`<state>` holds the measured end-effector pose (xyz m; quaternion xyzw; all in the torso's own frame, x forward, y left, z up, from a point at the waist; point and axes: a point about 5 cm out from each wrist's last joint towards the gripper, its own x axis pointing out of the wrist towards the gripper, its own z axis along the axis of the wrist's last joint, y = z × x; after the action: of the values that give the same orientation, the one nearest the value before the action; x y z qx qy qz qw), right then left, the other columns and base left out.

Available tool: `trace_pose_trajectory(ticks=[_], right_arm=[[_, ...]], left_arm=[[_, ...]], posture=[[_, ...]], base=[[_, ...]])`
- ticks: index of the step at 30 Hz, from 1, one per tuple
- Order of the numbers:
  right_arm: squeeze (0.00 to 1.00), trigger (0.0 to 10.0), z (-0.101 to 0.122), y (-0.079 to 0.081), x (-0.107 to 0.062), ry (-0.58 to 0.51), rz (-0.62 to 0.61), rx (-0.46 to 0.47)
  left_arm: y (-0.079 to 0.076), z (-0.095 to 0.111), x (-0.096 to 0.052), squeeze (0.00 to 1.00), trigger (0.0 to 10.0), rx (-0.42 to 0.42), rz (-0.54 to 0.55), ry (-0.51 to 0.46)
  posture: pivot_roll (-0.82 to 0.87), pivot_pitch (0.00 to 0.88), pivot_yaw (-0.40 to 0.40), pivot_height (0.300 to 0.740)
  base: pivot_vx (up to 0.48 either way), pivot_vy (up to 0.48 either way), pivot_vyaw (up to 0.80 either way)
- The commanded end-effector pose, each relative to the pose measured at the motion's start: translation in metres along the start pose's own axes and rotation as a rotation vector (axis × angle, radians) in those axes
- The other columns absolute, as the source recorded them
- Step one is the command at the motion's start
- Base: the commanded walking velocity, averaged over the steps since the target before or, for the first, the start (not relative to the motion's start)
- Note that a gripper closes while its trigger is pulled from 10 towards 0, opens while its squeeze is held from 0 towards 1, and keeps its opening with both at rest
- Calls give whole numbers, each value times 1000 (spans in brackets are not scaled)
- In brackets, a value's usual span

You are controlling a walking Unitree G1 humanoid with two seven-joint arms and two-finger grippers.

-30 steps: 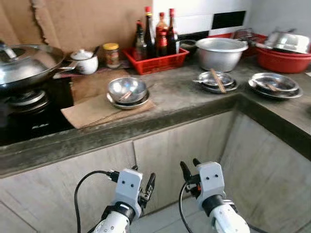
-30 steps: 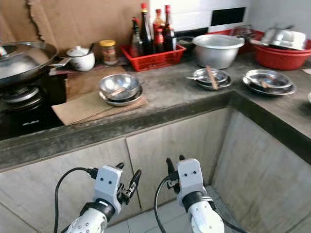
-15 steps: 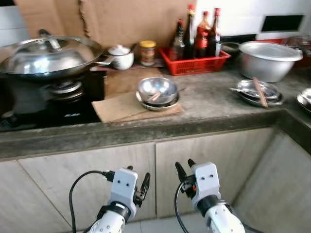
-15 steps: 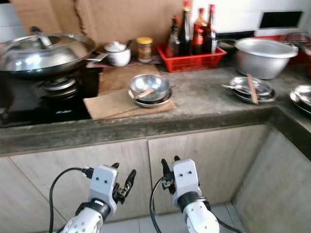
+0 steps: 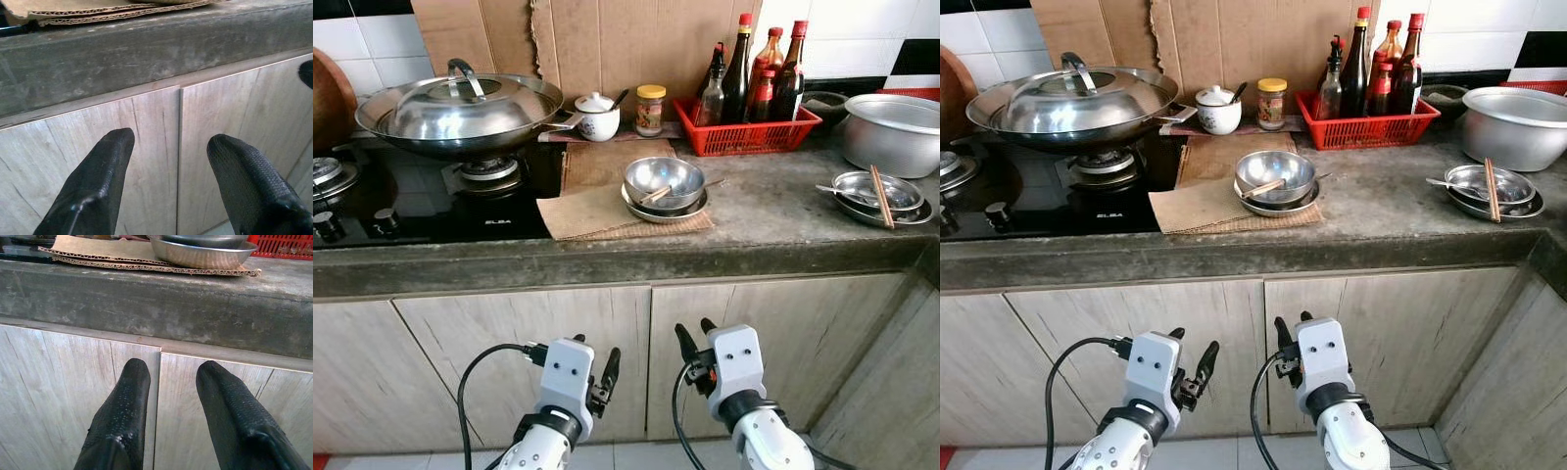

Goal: Kitchen organization

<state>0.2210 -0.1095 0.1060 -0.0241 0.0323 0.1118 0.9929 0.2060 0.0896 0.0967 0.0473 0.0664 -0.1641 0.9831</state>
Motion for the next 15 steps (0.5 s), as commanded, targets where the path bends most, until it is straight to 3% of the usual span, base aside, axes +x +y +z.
trace_pose_trajectory(ticks=[1,12,15], right_arm=[[0,10000,1,1,2,-12,5,3],[0,10000,1,1,3,-17,8,1],[0,10000,1,1,5,-17,5,-2]], left_arm=[[0,2,0,0,10000,7,-2,-7],[1,1,0,0,10000,10,0,-4],[2,0,0,0,10000,1,5,0]], posture=[[116,4,-14,740],[115,0,-7,740],[118,0,-10,740]], base=[[277,0,0],[271,0,0],[0,0,0]])
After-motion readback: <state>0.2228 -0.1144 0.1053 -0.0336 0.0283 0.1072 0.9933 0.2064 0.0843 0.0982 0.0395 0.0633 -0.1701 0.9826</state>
